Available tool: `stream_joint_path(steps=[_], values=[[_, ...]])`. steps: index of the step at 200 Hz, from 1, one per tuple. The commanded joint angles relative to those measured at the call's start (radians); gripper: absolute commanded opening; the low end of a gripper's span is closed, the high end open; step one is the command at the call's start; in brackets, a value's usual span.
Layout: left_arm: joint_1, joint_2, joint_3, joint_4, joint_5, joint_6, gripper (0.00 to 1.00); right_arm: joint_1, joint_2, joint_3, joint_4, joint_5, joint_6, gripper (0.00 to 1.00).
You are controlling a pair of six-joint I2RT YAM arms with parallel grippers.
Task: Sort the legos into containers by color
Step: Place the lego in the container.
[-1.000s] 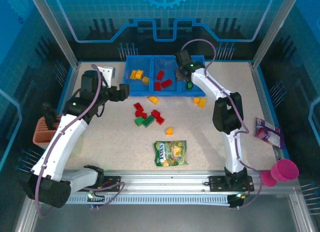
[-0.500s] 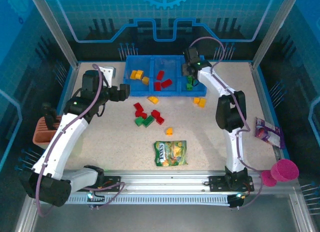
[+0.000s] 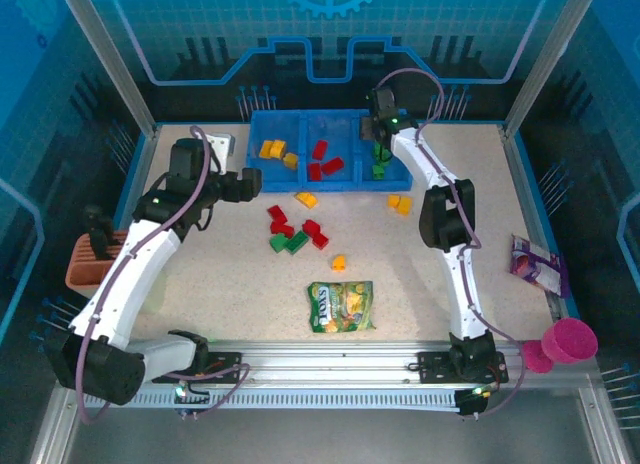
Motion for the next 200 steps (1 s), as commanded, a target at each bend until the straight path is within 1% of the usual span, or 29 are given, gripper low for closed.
stream_joint_path(steps=[1,36,73,95,126,186,200], values=[[0.013,0.011,0.028,-0.013,0.003,0.025,0.94,-0.017,0.045,0.061,-0.036,-0.032,0.000,0.55],[0.013,0.025,0.039,-0.020,0.006,0.025,0.94,-0.021,0.052,0.057,-0.036,-0.038,-0.003,0.63],[0.013,0.028,0.040,-0.021,0.015,0.023,0.95,-0.027,0.039,0.057,-0.051,-0.057,-0.003,0.63],[0.013,0.030,0.042,-0.023,0.018,0.021,0.96,-0.029,0.016,0.050,-0.057,-0.054,-0.008,0.68],[0.014,0.027,0.037,-0.023,0.026,0.019,0.97,-0.037,-0.003,0.049,-0.063,-0.060,-0.015,0.70],[0.014,0.006,0.028,-0.018,0.026,0.019,0.97,-0.037,-0.026,0.037,-0.062,-0.076,-0.012,0.70],[0.014,0.002,0.027,-0.018,0.027,0.019,0.98,-0.037,-0.032,0.034,-0.059,-0.075,-0.008,0.66]])
